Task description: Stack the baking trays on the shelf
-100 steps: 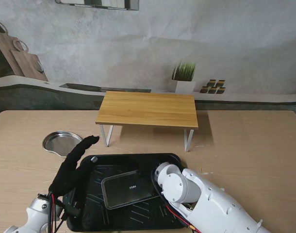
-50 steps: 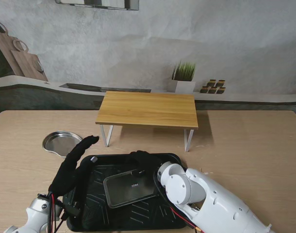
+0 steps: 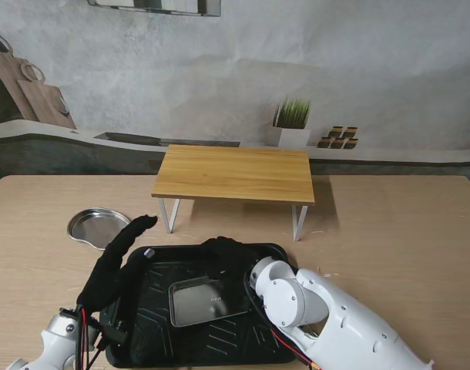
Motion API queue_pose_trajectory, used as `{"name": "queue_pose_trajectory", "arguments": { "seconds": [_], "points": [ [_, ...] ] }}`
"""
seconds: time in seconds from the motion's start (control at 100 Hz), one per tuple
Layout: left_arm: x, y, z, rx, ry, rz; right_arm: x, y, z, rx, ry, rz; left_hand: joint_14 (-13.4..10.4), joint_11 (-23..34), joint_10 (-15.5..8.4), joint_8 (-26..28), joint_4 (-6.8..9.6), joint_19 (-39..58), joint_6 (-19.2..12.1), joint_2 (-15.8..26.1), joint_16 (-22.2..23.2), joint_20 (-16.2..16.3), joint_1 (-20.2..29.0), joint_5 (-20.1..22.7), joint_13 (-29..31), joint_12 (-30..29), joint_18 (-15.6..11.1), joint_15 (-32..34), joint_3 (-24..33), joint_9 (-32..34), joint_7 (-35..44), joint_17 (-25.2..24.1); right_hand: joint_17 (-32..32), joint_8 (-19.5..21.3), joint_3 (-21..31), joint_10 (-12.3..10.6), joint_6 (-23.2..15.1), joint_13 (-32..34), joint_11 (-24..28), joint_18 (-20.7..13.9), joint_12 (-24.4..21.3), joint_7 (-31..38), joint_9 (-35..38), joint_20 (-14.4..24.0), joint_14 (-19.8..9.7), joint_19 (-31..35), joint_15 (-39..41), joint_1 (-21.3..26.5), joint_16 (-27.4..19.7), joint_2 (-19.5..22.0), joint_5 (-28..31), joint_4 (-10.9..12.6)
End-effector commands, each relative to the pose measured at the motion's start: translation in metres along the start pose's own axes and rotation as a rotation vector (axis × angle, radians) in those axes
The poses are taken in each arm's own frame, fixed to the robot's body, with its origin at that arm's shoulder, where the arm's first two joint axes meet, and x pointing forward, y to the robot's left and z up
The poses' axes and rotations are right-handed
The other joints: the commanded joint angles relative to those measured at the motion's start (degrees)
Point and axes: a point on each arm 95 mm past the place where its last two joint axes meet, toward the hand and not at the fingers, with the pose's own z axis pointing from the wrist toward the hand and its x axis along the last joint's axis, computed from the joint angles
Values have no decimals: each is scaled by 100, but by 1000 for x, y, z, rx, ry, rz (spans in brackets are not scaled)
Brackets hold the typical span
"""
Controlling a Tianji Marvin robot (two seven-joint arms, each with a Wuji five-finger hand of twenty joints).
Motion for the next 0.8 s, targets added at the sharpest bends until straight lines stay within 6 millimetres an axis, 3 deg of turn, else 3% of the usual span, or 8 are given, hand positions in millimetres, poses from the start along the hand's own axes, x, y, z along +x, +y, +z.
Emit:
{"name": "queue_pose_trajectory", "arguments": {
  "seconds": [0.0,0.25,0.62,0.79],
  "points": [
    [2,1,-1,-8,2,-6,5,-3,0,8,16,16,-64,110,31,41,-46,-67,-66,41,97,73,61,119,-133,52,-70,21,-49,24,37,-12,-59,-122,-81,-10,60,-187,-186,-177,-69,67,-22,-145,-209,-197,-108,-241,-83,135,-101,158],
    [2,1,0,-8,3,6,11,1,-19,-61,47,33,-57,108,35,39,-37,-66,-52,6,99,74,83,112,-132,51,-66,23,-22,27,30,-12,-156,-122,-403,-135,-246,-262,-151,35,-40,157,19,-89,-54,-275,-2,-354,-30,516,-172,200],
    [0,11,2,-35,-19,36,16,14,-71,-278,117,87,-61,110,23,43,-29,-62,-61,-42,102,81,78,110,-131,55,-64,25,35,26,33,-13,-296,-106,-600,-164,-344,-393,-225,92,-65,39,-30,-74,-29,-504,-54,-401,-58,564,-196,219],
    [-2,16,5,-51,-38,49,15,17,-85,-351,138,128,-68,110,14,45,-29,-65,-67,-45,93,78,75,100,-131,57,-66,18,52,12,35,-14,-323,-98,-680,-173,-409,-421,-268,114,-85,-46,-11,-71,-40,-656,-107,-399,-90,594,-157,226]
  ]
}}
